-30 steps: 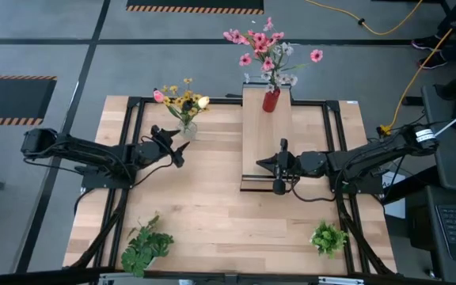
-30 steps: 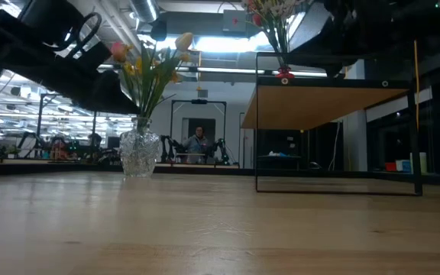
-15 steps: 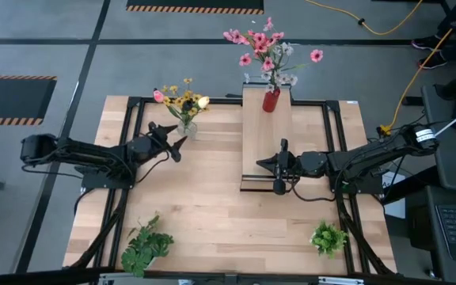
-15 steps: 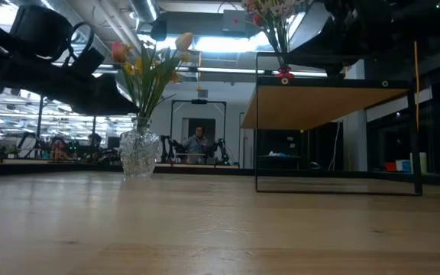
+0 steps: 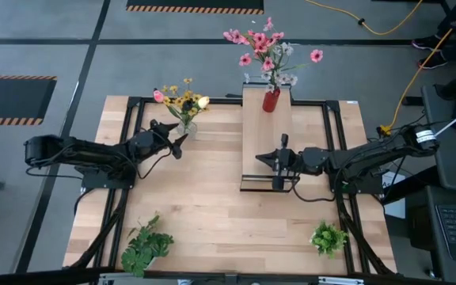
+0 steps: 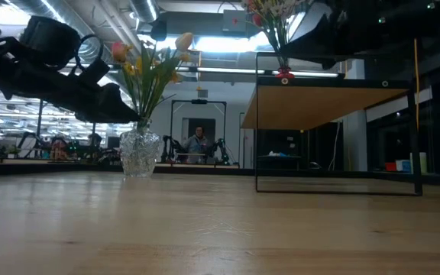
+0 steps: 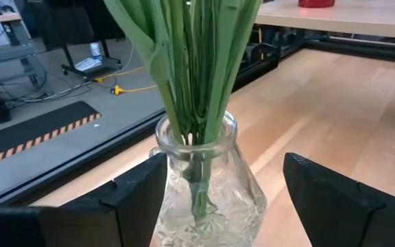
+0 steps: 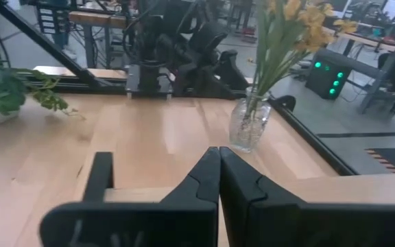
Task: Pick and place flowers into a vace then onto a shelf
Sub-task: Put the transparent vase on the shelf
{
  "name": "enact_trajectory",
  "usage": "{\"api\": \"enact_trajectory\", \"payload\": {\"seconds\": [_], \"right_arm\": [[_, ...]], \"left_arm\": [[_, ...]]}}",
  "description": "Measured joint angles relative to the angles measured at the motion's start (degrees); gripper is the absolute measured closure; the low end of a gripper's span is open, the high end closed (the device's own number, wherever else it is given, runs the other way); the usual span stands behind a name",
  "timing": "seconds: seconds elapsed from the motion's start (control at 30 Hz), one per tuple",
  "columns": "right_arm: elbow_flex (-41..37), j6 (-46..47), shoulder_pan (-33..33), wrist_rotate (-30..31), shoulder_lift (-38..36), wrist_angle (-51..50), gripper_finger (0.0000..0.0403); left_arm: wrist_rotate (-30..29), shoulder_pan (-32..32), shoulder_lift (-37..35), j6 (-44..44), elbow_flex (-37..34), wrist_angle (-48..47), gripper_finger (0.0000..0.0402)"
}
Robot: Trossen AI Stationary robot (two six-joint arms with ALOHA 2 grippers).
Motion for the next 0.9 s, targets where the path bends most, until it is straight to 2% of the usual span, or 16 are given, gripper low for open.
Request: {"api": "enact_trajectory", "payload": {"seconds": [0.57,0.9], "right_arm": [[0.00,-0.38,-2.92,-0.02,-0.02,-0.01,0.0398],[0.02,-0.17,-2.92,-0.04,-0.04,-2.11,0.0398]], "left_arm": [[7.72,7.27,11.75,1.48,6.08,0.75,0.0119],[8.12,8.60,14.07,5.46,6.19,5.77,0.0119]]}}
